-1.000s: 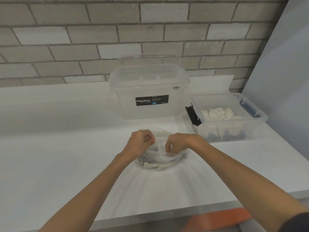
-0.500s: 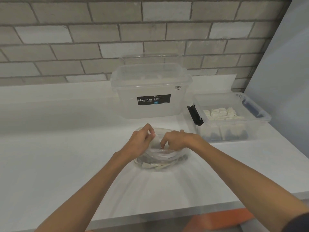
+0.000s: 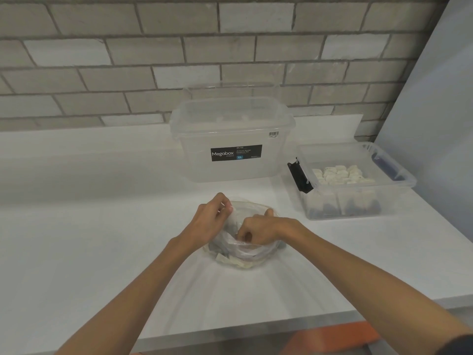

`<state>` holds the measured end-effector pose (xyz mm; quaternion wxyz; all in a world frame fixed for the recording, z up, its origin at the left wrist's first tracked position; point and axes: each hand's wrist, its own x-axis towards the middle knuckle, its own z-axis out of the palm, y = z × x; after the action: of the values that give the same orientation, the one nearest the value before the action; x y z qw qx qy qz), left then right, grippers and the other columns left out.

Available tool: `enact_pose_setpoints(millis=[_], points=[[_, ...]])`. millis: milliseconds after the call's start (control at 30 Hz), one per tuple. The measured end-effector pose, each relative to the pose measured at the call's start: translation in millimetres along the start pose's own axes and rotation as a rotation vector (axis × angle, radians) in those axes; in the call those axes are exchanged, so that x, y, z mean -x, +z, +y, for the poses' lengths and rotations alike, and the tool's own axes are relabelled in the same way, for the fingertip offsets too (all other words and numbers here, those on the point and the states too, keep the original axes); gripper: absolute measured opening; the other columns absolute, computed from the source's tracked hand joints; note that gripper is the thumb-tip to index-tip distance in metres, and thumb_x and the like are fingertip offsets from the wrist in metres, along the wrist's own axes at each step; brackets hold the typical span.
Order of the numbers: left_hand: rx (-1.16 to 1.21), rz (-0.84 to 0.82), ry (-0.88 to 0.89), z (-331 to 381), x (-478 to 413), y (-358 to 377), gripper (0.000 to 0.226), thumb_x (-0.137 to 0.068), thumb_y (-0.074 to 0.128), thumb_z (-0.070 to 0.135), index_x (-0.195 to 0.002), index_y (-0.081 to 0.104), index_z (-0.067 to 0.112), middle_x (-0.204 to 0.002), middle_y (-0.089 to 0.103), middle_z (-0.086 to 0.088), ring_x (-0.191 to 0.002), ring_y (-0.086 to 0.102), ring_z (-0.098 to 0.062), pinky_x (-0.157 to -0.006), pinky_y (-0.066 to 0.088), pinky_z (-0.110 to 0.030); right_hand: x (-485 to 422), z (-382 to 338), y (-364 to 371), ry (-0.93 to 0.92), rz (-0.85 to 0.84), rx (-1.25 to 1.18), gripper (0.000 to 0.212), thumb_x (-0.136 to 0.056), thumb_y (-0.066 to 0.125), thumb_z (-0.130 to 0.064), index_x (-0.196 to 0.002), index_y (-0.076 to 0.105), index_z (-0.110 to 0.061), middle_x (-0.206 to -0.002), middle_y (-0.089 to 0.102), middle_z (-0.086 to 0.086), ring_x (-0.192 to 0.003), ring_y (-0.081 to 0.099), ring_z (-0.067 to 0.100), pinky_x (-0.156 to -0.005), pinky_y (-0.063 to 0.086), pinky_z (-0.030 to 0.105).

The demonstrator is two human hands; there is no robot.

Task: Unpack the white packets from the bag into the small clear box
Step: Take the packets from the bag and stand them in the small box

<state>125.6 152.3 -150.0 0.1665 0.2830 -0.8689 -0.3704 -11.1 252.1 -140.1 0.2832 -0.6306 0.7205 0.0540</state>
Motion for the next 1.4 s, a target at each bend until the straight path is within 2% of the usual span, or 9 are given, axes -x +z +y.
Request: enact_pose_setpoints(millis=[133,333,467,700,833,967,1067,1167,1400], points=[[-0.003,0.000,0.002,1.6,-0.6,-3.3,0.013,-0.099,0.046,0.029,-0.095,0.053,0.018,-0.093,0.064,-0.003,-0.079,0.059,-0.015,-0.059,0.040,-0.015,-3.1,5.1,-2.9,0.026,0.065,-0.001,0.027,-0.086,0.043,-0.003,-0.079,0.065,-0.018,-0.076,0.058,-0.008,-0.082,0.049,0.017,-0.086,0.017,0.037],[0.020,0.024,-0.018,5.3,-3.7,-10.9,0.011,-0.098,0.049,0.028,-0.092,0.053,0.021,-0.091,0.063,0.000,-0.073,0.056,-0.008,-0.056,0.036,-0.015,6.7,20.6,-27.6,0.041,0.233,-0.285,0.008,-0.081,0.067,-0.006,-0.077,0.066,-0.013,-0.079,0.072,-0.002,-0.065,0.066,0.010,-0.072,0.053,0.026],[0.064,0.058,-0.009,11.4,-8.5,-21.4,0.003,-0.097,0.051,0.022,-0.095,0.051,0.021,-0.082,0.066,-0.006,-0.068,0.057,-0.017,-0.056,0.042,-0.018,19.0,28.9,-43.1,0.043,0.363,-0.440,0.008,-0.081,0.072,-0.007,-0.087,0.067,-0.006,-0.072,0.069,0.001,-0.063,0.066,0.015,-0.058,0.045,0.013],[0.071,0.035,0.022,28.9,-20.9,-43.2,0.013,-0.093,0.057,0.015,-0.084,0.057,0.026,-0.078,0.068,-0.002,-0.071,0.061,-0.021,-0.072,0.055,-0.042,47.7,41.2,-68.9,0.009,0.522,-0.684,0.018,-0.080,0.073,-0.004,-0.094,0.071,-0.014,-0.080,0.063,0.001,-0.072,0.060,0.012,-0.066,0.051,0.022],[0.103,0.008,0.070,56.0,-37.6,-50.9,0.011,-0.088,0.066,0.013,-0.082,0.063,0.022,-0.076,0.070,0.001,-0.076,0.065,-0.020,-0.068,0.058,-0.034,69.3,44.2,-97.9,0.021,0.589,-0.611,0.024,-0.072,0.079,-0.001,-0.092,0.072,-0.013,-0.082,0.067,0.007,-0.073,0.062,0.010,-0.075,0.050,0.024],[0.115,-0.015,0.182,94.3,-62.3,-53.2,0.007,-0.084,0.071,0.014,-0.083,0.069,0.021,-0.073,0.067,0.012,-0.070,0.061,0.002,-0.060,0.044,-0.011,97.6,57.1,-128.8,0.071,0.689,-0.427,0.021,-0.068,0.084,-0.011,-0.085,0.073,-0.015,-0.079,0.071,-0.004,-0.068,0.063,-0.001,-0.062,0.043,0.001],[0.101,-0.011,0.236,125.0,-83.5,-48.2,0.009,-0.087,0.067,0.015,-0.092,0.070,0.021,-0.076,0.071,0.010,-0.074,0.062,0.004,-0.064,0.046,-0.014,114.4,78.9,-144.5,0.106,0.745,-0.306,0.012,-0.072,0.082,-0.018,-0.080,0.074,-0.019,-0.071,0.069,-0.013,-0.073,0.064,0.001,-0.061,0.040,0.000],[0.111,-0.007,0.275,154.8,-103.5,-35.2,0.013,-0.089,0.065,0.014,-0.100,0.068,0.021,-0.082,0.073,0.004,-0.083,0.065,-0.005,-0.065,0.053,-0.020,128.8,105.3,-156.5,0.103,0.789,-0.262,0.007,-0.077,0.079,-0.020,-0.081,0.074,-0.021,-0.077,0.072,-0.011,-0.079,0.066,0.002,-0.072,0.046,0.007],[0.003,-0.009,0.345,203.2,-155.0,29.6,0.007,-0.086,0.068,0.015,-0.084,0.072,0.021,-0.083,0.069,0.008,-0.076,0.060,0.005,-0.069,0.042,-0.002,142.5,175.3,-167.8,0.141,0.830,-0.121,0.003,-0.080,0.076,-0.021,-0.083,0.075,-0.019,-0.074,0.067,-0.011,-0.067,0.056,-0.007,-0.066,0.036,0.000]])
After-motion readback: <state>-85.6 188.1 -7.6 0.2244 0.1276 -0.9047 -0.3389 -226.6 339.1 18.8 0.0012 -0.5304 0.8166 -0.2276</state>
